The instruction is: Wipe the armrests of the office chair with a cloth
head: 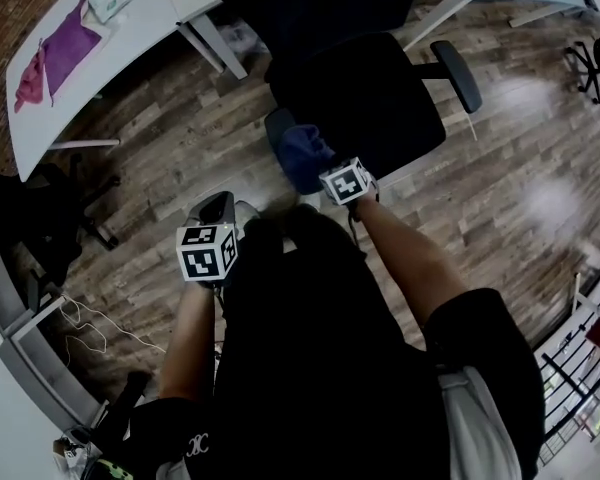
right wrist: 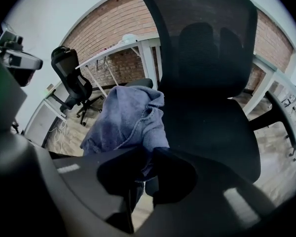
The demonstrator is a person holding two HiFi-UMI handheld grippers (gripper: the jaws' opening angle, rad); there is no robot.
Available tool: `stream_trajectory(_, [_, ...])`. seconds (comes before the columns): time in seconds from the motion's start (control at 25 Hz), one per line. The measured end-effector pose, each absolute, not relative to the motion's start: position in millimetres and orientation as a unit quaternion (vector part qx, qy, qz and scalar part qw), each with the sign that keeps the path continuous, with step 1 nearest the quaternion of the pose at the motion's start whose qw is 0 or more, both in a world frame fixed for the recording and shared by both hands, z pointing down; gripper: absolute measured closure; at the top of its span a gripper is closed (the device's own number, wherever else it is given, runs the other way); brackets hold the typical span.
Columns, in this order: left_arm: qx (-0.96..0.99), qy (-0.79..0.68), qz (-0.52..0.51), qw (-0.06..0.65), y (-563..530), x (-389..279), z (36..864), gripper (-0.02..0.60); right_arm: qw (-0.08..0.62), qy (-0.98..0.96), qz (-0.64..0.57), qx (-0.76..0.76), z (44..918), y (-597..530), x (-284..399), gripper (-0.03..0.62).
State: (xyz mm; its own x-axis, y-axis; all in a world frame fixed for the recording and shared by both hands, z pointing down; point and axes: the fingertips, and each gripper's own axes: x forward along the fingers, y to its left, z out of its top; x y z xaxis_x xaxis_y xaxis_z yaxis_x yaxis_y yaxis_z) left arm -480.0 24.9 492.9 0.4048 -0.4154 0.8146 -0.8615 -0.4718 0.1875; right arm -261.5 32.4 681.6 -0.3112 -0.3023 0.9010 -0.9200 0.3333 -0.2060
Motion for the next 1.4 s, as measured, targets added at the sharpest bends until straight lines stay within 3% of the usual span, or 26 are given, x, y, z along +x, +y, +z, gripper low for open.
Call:
stream_trajectory(0.92, [0.802, -0.314, 0.429, 0.271, 9.0, -392.5, 518.0, 0.575, 0.412, -0.751, 0.301, 0.419, 684.4, 65.7, -242.0, 0.522])
stream_trajectory(1.4, [0.796, -0.284, 0.48, 0.236, -5.9, -366.0, 534.8, 0.575, 0.333, -0.835, 0.284, 0.333, 683.6, -13.8, -279.0, 0.522])
